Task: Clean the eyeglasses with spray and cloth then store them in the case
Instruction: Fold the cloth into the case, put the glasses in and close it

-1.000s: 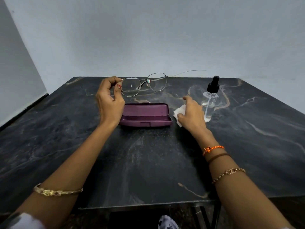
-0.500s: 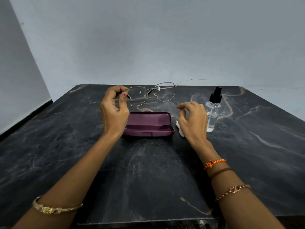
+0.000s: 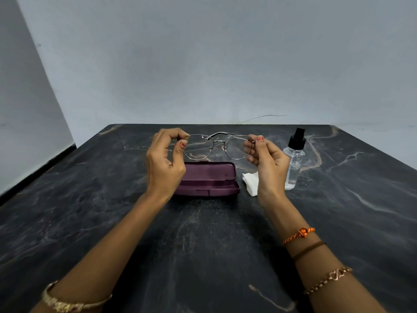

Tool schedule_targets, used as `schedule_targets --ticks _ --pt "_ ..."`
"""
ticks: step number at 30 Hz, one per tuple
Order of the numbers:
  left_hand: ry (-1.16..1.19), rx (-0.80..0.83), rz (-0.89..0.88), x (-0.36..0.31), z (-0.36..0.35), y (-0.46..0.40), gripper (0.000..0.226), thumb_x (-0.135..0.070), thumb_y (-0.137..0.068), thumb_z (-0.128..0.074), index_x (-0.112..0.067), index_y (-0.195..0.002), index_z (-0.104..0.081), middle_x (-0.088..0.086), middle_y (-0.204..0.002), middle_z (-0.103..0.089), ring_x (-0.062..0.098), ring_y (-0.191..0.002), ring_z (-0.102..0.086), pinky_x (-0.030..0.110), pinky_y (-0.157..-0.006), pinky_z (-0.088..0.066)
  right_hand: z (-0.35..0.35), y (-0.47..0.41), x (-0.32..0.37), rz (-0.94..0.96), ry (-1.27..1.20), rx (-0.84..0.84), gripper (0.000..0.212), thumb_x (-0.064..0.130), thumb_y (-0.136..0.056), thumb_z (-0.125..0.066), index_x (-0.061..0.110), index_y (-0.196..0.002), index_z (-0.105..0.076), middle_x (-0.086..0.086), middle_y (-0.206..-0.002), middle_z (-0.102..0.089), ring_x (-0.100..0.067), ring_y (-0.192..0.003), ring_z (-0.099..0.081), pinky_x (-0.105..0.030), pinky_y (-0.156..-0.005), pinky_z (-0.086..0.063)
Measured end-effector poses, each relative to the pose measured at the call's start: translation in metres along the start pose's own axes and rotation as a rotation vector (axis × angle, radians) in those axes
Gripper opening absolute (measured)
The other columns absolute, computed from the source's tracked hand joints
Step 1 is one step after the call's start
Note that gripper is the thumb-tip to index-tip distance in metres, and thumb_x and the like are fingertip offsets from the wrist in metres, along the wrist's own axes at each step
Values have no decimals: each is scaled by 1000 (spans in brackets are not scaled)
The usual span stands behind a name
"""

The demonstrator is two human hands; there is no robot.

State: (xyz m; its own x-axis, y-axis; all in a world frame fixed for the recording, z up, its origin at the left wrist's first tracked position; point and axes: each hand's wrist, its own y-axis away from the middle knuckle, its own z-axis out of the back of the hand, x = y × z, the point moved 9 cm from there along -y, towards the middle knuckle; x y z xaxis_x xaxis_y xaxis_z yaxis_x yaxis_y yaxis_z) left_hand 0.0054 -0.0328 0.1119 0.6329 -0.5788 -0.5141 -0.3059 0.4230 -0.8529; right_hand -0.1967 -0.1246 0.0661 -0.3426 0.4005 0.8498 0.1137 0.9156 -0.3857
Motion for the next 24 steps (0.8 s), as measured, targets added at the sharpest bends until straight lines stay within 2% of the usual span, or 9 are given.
schedule_targets --ticks 2,5,10,13,16,18,20,22,24 --pt "-11 8 0 0 -1 1 13 -2 -83 -49 -4 -91 -59 4 -86 -56 21 -84 -54 24 -76 -45 1 0 1 -5 -40 -2 18 17 -91 -50 15 -85 -67 7 -73 -68 1 -66 -62 -11 -60 -48" --pt "-16 7 7 0 -1 1 13 -2 -84 -49 -2 -90 -60 5 -86 -56 19 -84 -54 22 -76 -44 -2 0 1 -8 -69 19 18 16 -91 -51 15 -84 -67 12 -64 -70 1 -65 -62 -10 -59 -48" --pt "3 10 36 4 0 0 13 -1 -84 -49 -4 -91 -60 6 -86 -56 6 -83 -52 16 -76 -44 -5 2 1 1 -52 40 18 14 -91 -50 14 -83 -67 13 -61 -70 1 -63 -61 -11 -60 -49" --pt "25 1 44 5 1 -1 15 0 -85 -50 -7 -92 -60 7 -88 -56 2 -85 -51 10 -77 -43 -6 2 -1 -3 -52 40 17 14 -90 -51 14 -84 -67 9 -65 -69 -1 -64 -61 -12 -61 -49" --pt "25 -27 54 7 3 -2 12 -1 -84 -55 -6 -91 -64 7 -98 -53 -7 -94 -50 5 -81 -40 -5 1 -2 -4 -45 42 17 14 -90 -50 13 -86 -66 2 -76 -66 -2 -66 -60 -12 -61 -48" --pt "53 -54 133 15 6 -2 15 -5 -83 -59 -14 -93 -65 4 -106 -52 -12 -99 -48 3 -82 -40 -6 1 -2 0 -41 49 16 13 -91 -50 11 -88 -65 -1 -78 -65 -1 -67 -60 -11 -60 -47" --pt "125 -64 244 26 4 -1 21 -7 -82 -60 -25 -90 -64 5 -106 -57 -4 -99 -53 9 -83 -44 -7 2 0 20 -29 57 16 11 -91 -49 7 -90 -64 0 -77 -66 3 -66 -62 -8 -60 -46" --pt "203 -72 341 35 2 1 25 -5 -81 -61 -28 -88 -64 7 -101 -63 10 -96 -59 21 -88 -47 -7 2 1 39 -4 53 15 10 -90 -50 9 -89 -64 10 -69 -68 6 -67 -62 -6 -60 -45" --pt "263 -92 407 42 1 3 24 -2 -80 -61 -21 -94 -64 3 -98 -65 5 -89 -63 20 -86 -50 -8 2 2 46 17 54 15 10 -90 -50 12 -87 -64 14 -64 -69 9 -67 -62 -4 -60 -44"
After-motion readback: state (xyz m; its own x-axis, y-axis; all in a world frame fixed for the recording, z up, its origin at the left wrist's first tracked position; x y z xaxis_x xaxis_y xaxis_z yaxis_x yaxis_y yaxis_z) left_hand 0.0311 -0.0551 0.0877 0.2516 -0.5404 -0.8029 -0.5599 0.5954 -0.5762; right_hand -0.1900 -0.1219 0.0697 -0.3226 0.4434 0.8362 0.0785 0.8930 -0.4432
